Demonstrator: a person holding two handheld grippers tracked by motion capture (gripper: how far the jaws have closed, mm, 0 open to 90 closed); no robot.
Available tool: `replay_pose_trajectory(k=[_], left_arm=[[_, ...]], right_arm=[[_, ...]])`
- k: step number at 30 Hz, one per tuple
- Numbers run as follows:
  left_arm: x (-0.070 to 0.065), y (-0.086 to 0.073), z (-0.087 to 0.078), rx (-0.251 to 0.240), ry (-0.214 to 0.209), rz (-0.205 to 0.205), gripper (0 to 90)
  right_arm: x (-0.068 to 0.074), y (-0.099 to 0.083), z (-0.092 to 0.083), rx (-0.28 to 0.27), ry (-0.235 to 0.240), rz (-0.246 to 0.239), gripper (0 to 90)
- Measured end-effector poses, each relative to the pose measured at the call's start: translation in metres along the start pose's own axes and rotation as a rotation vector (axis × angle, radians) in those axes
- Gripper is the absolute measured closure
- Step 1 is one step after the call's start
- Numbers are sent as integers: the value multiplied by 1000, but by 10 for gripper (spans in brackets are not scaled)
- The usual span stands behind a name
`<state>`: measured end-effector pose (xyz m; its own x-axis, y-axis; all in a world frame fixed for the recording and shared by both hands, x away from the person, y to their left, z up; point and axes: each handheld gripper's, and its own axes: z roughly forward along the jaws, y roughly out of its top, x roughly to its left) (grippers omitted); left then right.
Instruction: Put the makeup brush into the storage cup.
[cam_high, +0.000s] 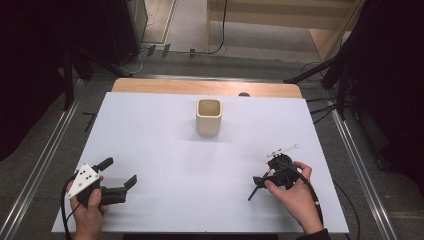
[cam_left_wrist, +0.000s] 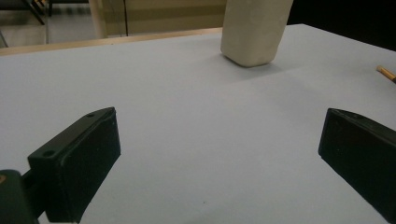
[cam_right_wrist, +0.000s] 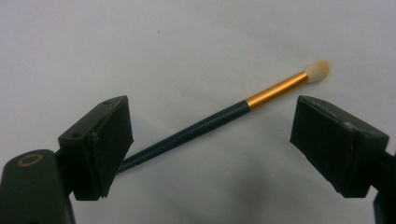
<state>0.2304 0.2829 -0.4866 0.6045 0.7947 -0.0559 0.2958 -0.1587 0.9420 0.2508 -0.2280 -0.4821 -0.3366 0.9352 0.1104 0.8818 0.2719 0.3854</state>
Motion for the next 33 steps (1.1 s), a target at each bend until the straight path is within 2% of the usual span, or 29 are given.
replay_pose_trajectory(k=[8,14,20,22,24,27,28,33], left_arm=[[0,0,1,3,-4,-2,0],[0,0,1,2,-6,-4,0],[0,0,1,3,-5,-5,0],[0,0,1,1,-5,-6,0],[0,0,1,1,-4,-7,0],[0,0,0,1,-5,-4,0],[-1,0,0,1,-4,-4,0],[-1,0,0,3,-3,-3,0]], right_arm=[[3,1,7,30,5,15,189],[7,2,14,50,-24,13,192],[7,2,13,44,-54,20,268],[7,2,13,49,-80,0,343],[7,1,12,49,-91,2,369],[6,1,10,50,-107,47,489],[6,1,10,50,-107,47,489],[5,3,9,61,-127,113,639]])
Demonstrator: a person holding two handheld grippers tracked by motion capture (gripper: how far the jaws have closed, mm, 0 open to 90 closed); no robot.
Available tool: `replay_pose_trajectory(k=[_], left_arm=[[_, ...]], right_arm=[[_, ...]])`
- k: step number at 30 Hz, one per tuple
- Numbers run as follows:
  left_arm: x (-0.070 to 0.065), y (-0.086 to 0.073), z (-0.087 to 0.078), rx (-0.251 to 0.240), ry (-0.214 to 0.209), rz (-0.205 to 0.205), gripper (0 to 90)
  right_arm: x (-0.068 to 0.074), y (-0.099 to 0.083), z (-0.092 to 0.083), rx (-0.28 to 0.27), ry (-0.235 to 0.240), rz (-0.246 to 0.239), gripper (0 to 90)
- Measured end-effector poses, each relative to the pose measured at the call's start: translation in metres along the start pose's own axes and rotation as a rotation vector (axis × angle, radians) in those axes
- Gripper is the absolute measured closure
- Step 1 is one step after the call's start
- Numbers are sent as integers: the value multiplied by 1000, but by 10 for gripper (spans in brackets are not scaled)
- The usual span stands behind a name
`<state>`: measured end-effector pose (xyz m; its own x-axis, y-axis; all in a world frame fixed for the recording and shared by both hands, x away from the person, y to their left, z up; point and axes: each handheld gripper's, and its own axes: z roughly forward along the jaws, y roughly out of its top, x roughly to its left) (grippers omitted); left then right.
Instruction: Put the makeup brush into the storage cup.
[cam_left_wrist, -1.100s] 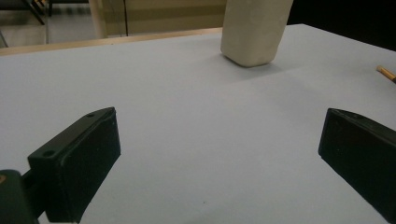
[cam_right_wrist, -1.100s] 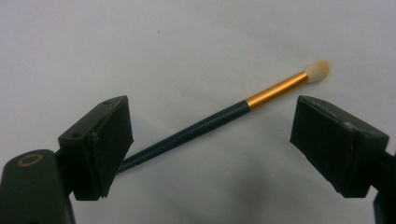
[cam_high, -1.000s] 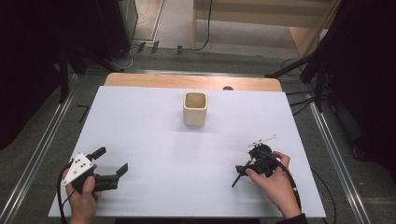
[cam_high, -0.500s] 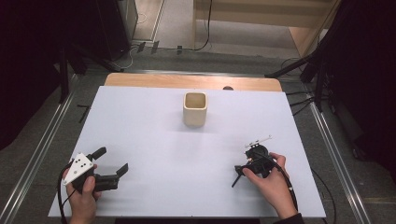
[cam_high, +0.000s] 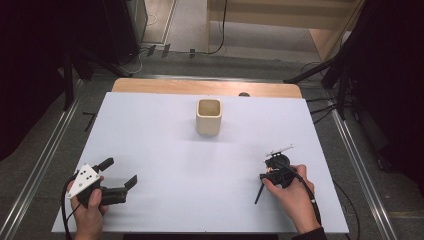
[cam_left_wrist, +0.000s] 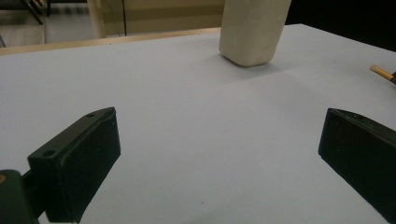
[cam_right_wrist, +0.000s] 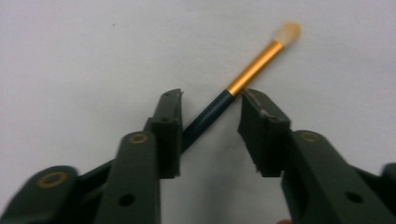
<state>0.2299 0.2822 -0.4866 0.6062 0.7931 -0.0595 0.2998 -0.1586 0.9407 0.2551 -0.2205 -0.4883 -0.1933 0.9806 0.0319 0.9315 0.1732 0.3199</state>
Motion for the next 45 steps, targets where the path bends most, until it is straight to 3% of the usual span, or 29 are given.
replay_pose_trajectory(k=[3,6,13,18,28,31,36,45], left_arm=[[0,0,-1,-4,0,1,0],[0,0,-1,-3,-1,1,0],[0,0,0,2,-2,2,0],[1,0,0,-3,-3,1,0],[1,0,-1,-6,-5,-1,0],[1,0,-1,-6,-5,-1,0],[0,0,0,-1,-3,2,0],[1,0,-1,-4,-5,1,0]], right_arm=[[-4,1,-1,16,1,61,806],[-8,1,-1,15,17,67,846],[-10,1,-1,17,31,63,847],[-12,-1,-1,-15,43,70,847],[-15,-4,-12,-163,71,55,847],[-16,-5,-18,-236,84,60,848],[-19,-8,-27,-352,127,69,847],[-21,-13,-31,-513,208,90,847]])
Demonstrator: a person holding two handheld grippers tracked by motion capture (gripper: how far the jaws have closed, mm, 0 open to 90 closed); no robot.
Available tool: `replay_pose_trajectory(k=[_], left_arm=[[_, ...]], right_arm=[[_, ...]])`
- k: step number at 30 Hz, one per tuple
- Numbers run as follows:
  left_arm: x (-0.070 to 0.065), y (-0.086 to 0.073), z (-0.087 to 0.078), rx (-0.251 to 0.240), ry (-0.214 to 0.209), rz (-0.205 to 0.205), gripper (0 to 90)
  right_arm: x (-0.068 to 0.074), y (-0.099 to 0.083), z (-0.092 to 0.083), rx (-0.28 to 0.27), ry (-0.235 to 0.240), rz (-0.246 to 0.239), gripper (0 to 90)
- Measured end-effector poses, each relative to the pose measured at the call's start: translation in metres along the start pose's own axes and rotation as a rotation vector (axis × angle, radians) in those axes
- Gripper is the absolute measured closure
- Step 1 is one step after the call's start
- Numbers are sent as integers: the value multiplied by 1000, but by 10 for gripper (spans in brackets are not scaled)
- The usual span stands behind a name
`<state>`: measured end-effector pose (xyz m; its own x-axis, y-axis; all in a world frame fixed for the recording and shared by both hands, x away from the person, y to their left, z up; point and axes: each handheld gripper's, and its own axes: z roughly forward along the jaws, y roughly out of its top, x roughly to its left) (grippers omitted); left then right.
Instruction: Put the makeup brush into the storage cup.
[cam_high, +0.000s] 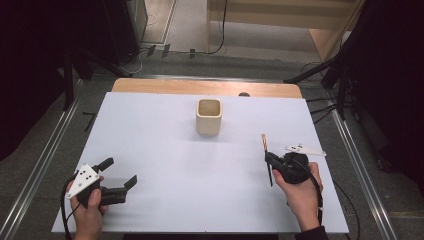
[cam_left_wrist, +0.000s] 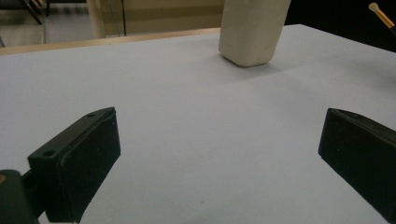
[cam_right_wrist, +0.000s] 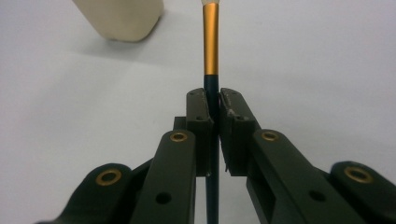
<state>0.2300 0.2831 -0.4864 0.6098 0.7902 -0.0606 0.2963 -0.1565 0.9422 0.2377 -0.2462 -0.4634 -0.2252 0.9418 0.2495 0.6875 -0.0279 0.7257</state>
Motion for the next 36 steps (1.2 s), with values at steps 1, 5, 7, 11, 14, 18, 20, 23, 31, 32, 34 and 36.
replay_pose_trajectory(k=[1,5,7,11,14,18,20,23,31,32,34,36], left_arm=[[0,0,0,2,1,1,0],[0,0,0,1,0,0,0],[1,0,0,2,0,3,0],[1,0,0,3,1,3,0],[1,0,0,2,3,2,0],[1,-1,0,1,7,-5,0],[1,-1,0,1,7,-6,0],[1,-1,0,3,6,-6,0],[1,-1,-1,2,6,-6,0],[1,-1,-1,1,6,-6,0],[1,-1,-1,0,5,-7,0],[1,-1,-1,0,6,-8,0]], right_arm=[[0,0,0,-15,1,-3,847],[2,-2,-2,-110,22,-33,847],[2,-2,-2,-140,34,-39,847],[3,-2,-2,-177,49,-41,847],[4,-3,-3,-214,34,-66,847],[7,-3,-5,-271,35,-87,847],[7,-2,-5,-282,39,-82,847],[8,1,-6,-311,52,-72,847],[14,9,0,-347,45,-96,847],[15,11,2,-354,48,-99,847],[16,12,3,-354,50,-98,847],[18,15,4,-366,54,-100,847]])
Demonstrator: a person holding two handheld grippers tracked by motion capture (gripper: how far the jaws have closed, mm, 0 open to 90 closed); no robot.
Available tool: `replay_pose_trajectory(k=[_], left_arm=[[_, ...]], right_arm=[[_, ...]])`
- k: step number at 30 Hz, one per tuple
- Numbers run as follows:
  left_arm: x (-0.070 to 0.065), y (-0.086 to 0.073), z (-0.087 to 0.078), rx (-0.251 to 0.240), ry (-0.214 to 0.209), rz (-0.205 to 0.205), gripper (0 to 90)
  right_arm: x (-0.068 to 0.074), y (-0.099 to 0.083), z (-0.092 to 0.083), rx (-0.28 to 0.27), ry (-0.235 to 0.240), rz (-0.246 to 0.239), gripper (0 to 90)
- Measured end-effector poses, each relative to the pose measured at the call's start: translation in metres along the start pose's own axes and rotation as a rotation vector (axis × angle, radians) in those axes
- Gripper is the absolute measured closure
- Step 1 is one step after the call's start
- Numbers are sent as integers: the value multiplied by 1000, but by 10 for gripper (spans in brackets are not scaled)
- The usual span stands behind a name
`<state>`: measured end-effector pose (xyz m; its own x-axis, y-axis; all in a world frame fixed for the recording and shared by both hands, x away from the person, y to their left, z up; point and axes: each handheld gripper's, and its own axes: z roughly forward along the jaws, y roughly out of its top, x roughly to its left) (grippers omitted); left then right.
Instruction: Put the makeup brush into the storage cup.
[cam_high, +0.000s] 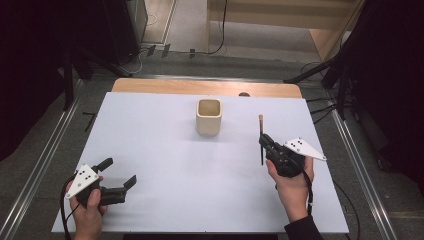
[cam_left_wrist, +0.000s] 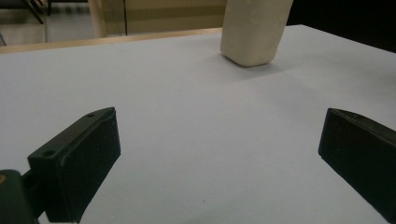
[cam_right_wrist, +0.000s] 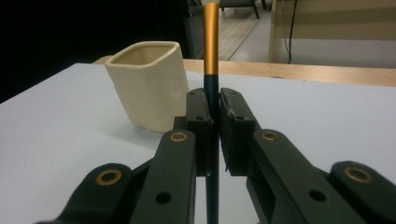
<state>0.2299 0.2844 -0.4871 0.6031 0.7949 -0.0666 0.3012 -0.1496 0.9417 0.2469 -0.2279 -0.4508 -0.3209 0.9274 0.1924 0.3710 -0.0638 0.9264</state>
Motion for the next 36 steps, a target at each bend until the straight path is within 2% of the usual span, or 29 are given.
replay_pose_trajectory(k=[10,21,36], left_arm=[[0,0,0,-1,-3,2,0],[0,0,0,-6,-6,-2,0],[0,0,0,-5,-10,-1,0]], right_arm=[[6,13,12,-45,5,-21,848],[11,26,24,-86,18,-5,847],[22,45,41,-103,41,-12,848]])
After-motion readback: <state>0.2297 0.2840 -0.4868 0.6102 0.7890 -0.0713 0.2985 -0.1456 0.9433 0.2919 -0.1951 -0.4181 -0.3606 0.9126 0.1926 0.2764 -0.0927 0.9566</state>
